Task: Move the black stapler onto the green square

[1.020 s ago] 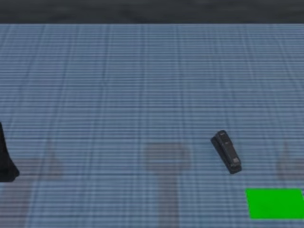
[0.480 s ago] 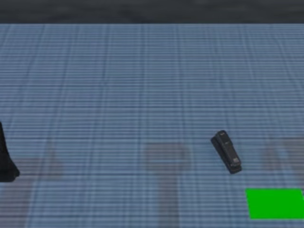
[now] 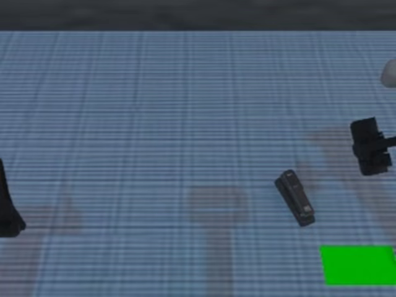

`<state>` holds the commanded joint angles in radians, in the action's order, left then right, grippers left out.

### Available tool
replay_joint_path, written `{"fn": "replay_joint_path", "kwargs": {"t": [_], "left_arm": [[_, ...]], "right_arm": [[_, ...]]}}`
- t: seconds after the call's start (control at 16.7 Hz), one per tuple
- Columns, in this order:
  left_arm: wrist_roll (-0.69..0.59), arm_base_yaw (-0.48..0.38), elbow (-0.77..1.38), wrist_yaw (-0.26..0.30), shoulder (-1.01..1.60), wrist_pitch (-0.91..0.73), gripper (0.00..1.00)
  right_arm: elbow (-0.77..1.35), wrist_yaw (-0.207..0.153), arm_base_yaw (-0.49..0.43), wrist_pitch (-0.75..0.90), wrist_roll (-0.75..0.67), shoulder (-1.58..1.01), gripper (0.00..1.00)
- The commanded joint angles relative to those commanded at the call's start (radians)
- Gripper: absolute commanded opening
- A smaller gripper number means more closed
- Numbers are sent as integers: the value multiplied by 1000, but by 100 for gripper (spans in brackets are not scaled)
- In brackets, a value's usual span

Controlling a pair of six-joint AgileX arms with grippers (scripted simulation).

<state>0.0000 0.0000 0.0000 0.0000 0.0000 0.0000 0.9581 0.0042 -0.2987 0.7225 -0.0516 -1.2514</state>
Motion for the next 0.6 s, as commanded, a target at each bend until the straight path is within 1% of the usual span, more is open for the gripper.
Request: {"fn": "replay_joint_path", "kwargs": {"t": [0.3, 0.6], "left_arm": [[0, 0, 0, 0, 0, 0, 100], [0, 0, 0, 0, 0, 0, 100]], "right_arm": [[336, -1, -108, 256, -18, -432, 100], [564, -4, -175, 401, -31, -695, 100]]}}
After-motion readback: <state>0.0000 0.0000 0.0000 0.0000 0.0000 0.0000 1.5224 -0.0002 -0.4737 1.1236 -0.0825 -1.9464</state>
